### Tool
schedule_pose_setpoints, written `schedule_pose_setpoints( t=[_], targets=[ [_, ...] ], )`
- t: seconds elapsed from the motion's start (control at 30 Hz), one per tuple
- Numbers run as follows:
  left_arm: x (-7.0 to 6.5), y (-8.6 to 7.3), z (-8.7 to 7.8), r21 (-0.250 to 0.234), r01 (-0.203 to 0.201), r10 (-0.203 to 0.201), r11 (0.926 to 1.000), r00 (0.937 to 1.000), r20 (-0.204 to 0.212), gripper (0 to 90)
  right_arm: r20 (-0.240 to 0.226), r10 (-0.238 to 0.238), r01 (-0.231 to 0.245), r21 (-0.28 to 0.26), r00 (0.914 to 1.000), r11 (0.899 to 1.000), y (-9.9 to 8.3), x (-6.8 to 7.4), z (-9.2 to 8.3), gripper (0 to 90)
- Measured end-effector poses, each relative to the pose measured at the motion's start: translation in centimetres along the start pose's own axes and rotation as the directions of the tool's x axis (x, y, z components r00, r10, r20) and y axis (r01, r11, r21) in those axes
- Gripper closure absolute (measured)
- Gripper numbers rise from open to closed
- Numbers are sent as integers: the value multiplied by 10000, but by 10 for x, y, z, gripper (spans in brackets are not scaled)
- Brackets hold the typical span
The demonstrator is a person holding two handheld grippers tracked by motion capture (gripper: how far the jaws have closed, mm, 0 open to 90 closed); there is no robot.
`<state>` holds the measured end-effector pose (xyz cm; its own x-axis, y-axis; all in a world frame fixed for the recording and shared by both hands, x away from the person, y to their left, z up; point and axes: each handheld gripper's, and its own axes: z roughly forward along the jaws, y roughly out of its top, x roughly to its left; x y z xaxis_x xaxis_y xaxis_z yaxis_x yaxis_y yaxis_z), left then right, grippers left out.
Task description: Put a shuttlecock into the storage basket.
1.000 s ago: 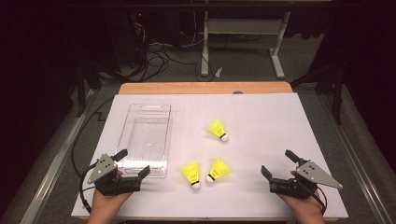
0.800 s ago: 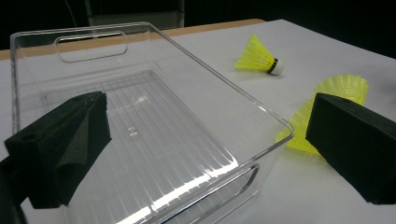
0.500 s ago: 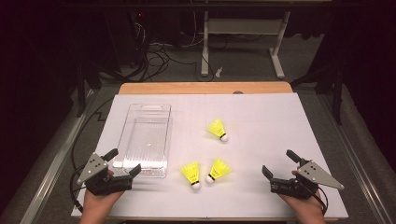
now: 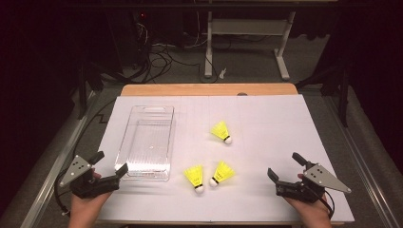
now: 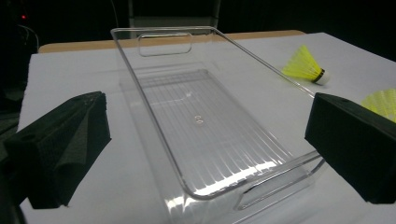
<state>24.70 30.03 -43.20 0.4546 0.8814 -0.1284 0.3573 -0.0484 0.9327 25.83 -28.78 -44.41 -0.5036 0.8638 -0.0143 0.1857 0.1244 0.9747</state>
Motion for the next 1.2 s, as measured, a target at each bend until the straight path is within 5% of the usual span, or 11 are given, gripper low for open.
schedule_pose_setpoints(
  t=[0.27,0.63,0.9,1.2],
  targets=[
    [17,-9,-18,75,247,-242,9997,9981,-573,11,53,23,-23,5,10000,10000,-1,-1,-1,7],
    [25,-19,-30,280,513,-495,9983,9968,-620,11,77,42,-42,-3,10000,10000,0,-2,-1,7],
    [13,-19,-24,822,125,-101,9965,9995,-301,11,104,66,-66,-11,9999,10000,-1,-2,-2,7],
    [6,-22,-13,1743,-405,404,9839,9992,40,8,72,89,-89,4,9999,10000,-1,-3,-2,7]
  ],
)
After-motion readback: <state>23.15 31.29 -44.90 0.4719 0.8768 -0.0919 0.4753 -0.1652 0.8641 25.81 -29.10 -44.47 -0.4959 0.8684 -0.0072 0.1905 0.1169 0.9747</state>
